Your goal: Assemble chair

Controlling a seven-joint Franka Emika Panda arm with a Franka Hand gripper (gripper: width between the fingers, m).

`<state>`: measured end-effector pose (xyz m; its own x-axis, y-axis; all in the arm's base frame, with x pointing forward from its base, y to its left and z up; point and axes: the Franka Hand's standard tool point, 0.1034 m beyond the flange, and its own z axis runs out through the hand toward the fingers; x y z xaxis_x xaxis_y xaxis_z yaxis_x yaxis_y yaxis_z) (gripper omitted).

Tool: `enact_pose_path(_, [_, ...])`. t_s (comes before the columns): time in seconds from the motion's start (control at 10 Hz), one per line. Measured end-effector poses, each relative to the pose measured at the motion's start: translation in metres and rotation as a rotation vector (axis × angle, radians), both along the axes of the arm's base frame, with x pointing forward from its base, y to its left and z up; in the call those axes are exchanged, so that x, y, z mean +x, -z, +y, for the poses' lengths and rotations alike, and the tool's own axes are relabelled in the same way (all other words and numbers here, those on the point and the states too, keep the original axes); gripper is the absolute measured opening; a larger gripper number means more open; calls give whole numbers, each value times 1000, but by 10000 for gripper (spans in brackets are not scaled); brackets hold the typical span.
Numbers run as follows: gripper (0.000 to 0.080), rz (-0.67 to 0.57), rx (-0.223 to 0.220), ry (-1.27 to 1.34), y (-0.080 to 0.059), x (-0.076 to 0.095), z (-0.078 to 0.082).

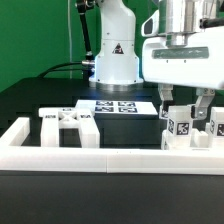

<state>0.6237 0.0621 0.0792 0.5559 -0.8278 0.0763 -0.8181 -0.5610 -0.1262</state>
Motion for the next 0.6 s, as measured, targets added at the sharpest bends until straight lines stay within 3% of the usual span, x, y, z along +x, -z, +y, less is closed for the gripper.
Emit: enact_pose_path(0.6, [649,-2,-73,-471,1,0,-7])
